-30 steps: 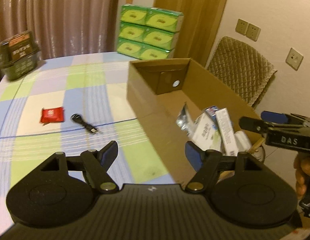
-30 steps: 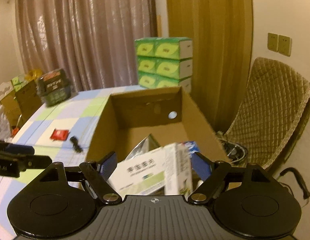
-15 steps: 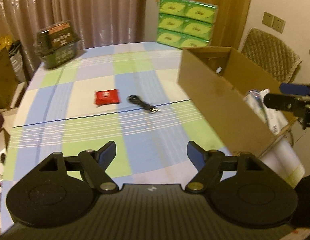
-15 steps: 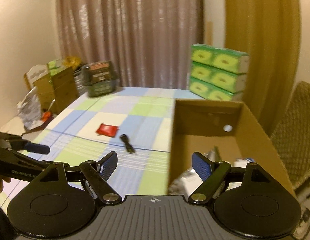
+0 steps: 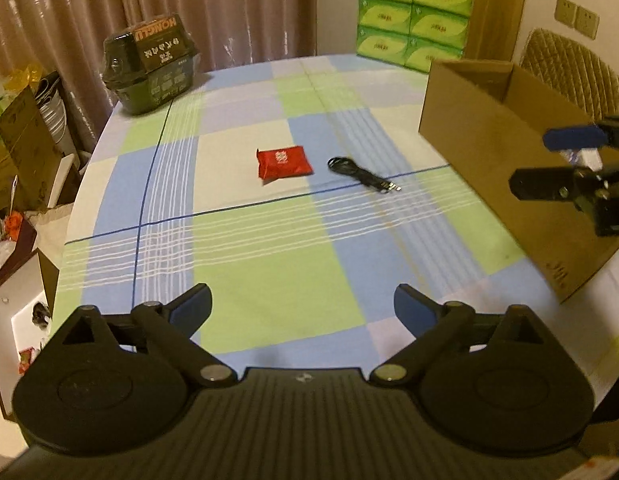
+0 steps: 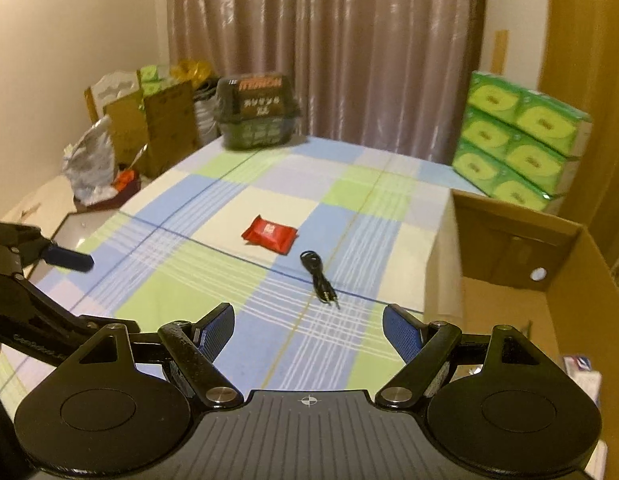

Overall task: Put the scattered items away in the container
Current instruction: 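Move both open tools toward the red candy packet and black cable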

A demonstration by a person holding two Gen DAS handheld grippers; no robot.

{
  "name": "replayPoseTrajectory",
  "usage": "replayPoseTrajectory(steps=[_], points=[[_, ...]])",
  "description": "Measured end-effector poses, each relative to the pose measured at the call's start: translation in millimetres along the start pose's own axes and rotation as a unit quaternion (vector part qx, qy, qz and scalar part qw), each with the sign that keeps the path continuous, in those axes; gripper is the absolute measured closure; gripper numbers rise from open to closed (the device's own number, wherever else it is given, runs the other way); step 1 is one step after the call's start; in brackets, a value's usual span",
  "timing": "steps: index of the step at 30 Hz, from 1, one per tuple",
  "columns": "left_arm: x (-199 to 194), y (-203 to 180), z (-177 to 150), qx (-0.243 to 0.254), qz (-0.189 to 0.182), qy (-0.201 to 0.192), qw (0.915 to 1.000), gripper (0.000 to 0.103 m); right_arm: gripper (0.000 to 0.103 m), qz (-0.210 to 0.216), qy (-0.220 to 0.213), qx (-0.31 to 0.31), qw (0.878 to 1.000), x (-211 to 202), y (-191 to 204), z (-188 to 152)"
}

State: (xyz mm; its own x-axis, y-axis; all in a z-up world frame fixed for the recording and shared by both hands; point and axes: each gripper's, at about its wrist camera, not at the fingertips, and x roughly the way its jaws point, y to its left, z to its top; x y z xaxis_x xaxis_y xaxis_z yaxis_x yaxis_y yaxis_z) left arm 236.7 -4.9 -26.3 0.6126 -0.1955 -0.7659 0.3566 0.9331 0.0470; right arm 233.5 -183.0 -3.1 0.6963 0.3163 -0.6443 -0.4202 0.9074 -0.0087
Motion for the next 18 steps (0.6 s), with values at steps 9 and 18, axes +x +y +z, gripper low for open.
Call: replayPoseTrajectory(steps=[9,18], points=[[33,29,19,0.068,-0.005,0.001,0.9977,0.001,0.025,-0.005,0.039,-0.033,0.999,65,-13,26],[89,35,66,0.188,-0.055,-0.026,0.9803,0.002,0.043,0.011,0.103,-0.093,0.990,139,-22,47]])
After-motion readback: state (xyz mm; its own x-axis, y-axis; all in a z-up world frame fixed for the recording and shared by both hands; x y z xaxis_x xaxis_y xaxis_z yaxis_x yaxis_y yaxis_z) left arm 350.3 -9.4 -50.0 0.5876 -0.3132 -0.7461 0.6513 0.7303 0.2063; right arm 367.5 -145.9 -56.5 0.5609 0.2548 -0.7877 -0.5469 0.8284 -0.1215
